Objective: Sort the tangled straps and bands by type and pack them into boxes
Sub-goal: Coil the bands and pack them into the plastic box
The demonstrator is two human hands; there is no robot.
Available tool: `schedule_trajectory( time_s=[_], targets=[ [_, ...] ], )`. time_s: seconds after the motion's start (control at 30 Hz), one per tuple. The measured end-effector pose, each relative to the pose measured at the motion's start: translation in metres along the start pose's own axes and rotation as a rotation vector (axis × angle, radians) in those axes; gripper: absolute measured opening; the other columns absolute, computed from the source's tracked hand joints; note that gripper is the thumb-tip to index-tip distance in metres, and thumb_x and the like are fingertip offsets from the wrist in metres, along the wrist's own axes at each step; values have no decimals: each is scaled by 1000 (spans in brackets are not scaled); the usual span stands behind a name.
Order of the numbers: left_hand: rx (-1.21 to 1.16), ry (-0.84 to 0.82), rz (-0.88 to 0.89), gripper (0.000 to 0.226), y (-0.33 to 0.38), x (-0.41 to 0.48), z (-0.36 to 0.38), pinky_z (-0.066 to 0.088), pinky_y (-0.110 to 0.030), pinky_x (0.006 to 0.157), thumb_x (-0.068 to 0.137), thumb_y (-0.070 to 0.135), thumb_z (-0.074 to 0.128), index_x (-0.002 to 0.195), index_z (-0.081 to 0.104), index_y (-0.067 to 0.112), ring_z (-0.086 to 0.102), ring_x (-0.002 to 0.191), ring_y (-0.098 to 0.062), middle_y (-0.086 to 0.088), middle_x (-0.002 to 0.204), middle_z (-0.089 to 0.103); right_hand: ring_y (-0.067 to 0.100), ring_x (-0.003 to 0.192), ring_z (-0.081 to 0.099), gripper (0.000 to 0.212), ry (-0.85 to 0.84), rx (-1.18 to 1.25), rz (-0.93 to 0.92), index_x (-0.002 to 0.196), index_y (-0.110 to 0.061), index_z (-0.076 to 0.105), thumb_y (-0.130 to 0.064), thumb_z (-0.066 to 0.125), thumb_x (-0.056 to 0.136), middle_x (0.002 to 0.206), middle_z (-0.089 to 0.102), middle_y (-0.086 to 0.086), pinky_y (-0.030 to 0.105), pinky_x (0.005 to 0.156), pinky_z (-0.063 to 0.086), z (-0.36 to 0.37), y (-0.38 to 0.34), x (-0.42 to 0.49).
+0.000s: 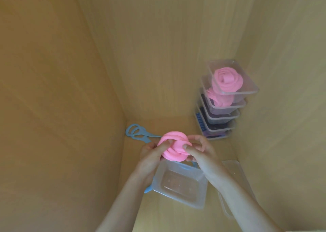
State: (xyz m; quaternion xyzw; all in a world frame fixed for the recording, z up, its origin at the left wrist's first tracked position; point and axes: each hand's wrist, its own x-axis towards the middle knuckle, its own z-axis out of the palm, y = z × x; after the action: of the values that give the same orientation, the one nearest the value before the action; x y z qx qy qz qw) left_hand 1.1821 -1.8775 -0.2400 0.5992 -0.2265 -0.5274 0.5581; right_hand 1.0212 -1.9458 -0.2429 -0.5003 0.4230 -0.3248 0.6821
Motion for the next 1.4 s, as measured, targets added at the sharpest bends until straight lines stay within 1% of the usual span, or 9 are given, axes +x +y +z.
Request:
schedule_trajectory(
  time_s=[0.13, 0.27, 0.4, 0.5, 0.63, 0.8, 0.9, 1.07, 1.4],
  targets=[
    [-103, -46, -81, 28, -12, -1, -10, 49, -39, 97, 83, 24, 75, 106, 77, 7, 69, 105, -29, -20, 113, 73, 19, 89, 70, 30, -30, 59, 106, 116, -13, 61, 3, 66, 91, 99, 77, 9, 31, 75, 53, -4, 14, -7],
    [73, -108, -110, 31, -21, -4, -15, 58, -28, 78, 83, 16, 76, 110, 71, 2, 73, 94, -22, -17, 106, 75, 14, 83, 72, 33, 40, 1, 156, 114, -13, 59, 6, 67, 89, 92, 78, 4, 30, 74, 56, -6, 30, -14],
    [293, -134, -103, 34, -23, -9, -22, 53, -37, 95, 89, 12, 73, 120, 62, 3, 70, 105, -25, -18, 117, 71, 19, 84, 74, 29, 104, -96, 189, 111, -12, 59, 1, 70, 88, 90, 79, 6, 42, 85, 59, -9, 43, -26],
    [317, -94, -17, 37, -27, -14, -26, 52, -19, 86, 87, 5, 73, 121, 61, 7, 65, 106, -14, -13, 120, 68, 20, 81, 72, 27, 134, -142, 201, 110, -10, 61, -1, 72, 87, 89, 78, 10, 40, 81, 58, -13, 47, -31],
    [549, -87, 193, 44, -44, -16, -34, 38, -1, 87, 85, 0, 70, 118, 59, 28, 52, 118, 11, 16, 127, 59, 26, 88, 73, 31, 153, -217, 226, 111, -11, 59, -6, 75, 86, 94, 76, 12, 44, 87, 57, -16, 56, -36],
    [868, -247, 366, 57, -67, -17, -36, 15, -4, 109, 75, 30, 76, 116, 47, 57, 9, 135, 27, 56, 129, 31, 17, 81, 70, 30, 194, -358, 249, 100, -14, 50, -12, 77, 87, 94, 73, 10, 17, 66, 51, -9, 73, -35],
    [974, -251, 399, 58, -80, -20, -40, 13, -10, 112, 70, 48, 72, 120, 44, 57, 6, 133, 29, 54, 129, 32, 20, 89, 70, 25, 192, -442, 260, 97, -12, 54, -17, 77, 86, 97, 72, 10, 23, 71, 51, -5, 81, -32],
    [1069, -211, 419, 61, -98, -29, -45, 34, -32, 108, 78, 55, 64, 136, 48, 44, 46, 126, -7, 22, 131, 53, 8, 84, 62, 18, 190, -620, 283, 98, -16, 57, -24, 70, 89, 100, 67, 2, 14, 60, 39, 0, 86, -26],
    [1197, -125, 351, 65, -111, -54, -44, 25, -27, 114, 94, 53, 55, 153, 32, 37, 33, 133, -13, 15, 138, 44, 24, 109, 58, 39, 133, -1103, 88, 130, -10, 47, -29, 58, 98, 125, 50, 6, 28, 85, 43, 18, 83, -36]
  ],
)
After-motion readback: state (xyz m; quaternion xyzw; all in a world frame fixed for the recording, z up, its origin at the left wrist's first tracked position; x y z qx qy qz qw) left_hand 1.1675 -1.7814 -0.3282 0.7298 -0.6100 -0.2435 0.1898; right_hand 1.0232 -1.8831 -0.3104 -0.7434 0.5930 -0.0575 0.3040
